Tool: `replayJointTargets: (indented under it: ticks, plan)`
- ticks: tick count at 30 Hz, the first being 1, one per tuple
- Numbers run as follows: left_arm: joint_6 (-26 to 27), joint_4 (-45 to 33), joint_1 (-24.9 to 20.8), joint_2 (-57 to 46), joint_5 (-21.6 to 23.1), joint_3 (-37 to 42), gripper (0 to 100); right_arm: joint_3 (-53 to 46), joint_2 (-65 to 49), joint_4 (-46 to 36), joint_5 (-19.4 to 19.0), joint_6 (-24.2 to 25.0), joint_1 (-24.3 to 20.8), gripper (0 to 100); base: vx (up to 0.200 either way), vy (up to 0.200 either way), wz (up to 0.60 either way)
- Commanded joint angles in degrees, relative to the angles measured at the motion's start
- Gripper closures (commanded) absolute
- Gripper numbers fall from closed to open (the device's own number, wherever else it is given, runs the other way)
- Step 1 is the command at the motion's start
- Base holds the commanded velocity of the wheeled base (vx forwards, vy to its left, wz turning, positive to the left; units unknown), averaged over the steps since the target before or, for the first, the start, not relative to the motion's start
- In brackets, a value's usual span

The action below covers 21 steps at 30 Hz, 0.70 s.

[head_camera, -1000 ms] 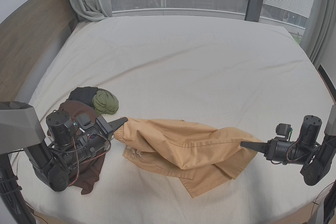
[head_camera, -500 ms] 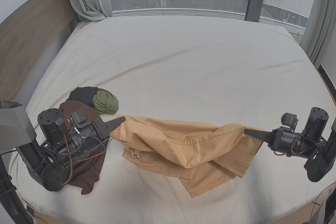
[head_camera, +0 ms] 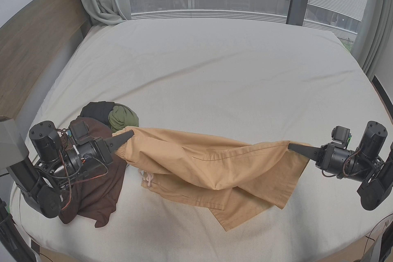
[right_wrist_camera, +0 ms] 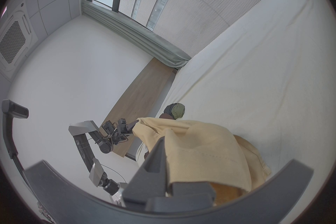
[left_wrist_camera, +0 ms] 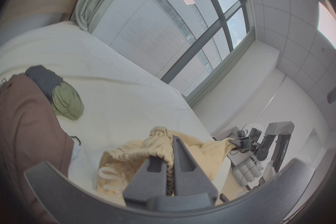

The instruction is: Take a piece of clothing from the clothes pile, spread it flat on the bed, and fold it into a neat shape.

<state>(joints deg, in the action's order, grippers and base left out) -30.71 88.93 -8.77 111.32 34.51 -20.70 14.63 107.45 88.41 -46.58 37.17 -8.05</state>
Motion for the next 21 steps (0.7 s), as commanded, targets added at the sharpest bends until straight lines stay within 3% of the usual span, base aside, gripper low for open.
replayJointTargets:
  ticks: [1, 12, 21]
  plan:
    - [2.41, 0.01, 1.03, 0.12, 0.47, -0.04, 100, 0.05, -0.31, 0.10, 0.00, 0.01, 0.31, 100, 0.000, 0.000, 0.00]
    - [11.90, 0.10, 0.59, 1.44, 0.64, 0.48, 100, 1.02, -0.40, 0.10, 0.00, 0.01, 1.98, 100, 0.000, 0.000, 0.00]
    - [16.29, 0.10, 0.68, 1.44, 1.70, 0.75, 100, 1.54, -0.66, 0.10, 0.00, 0.18, 3.39, 100, 0.000, 0.000, 0.00]
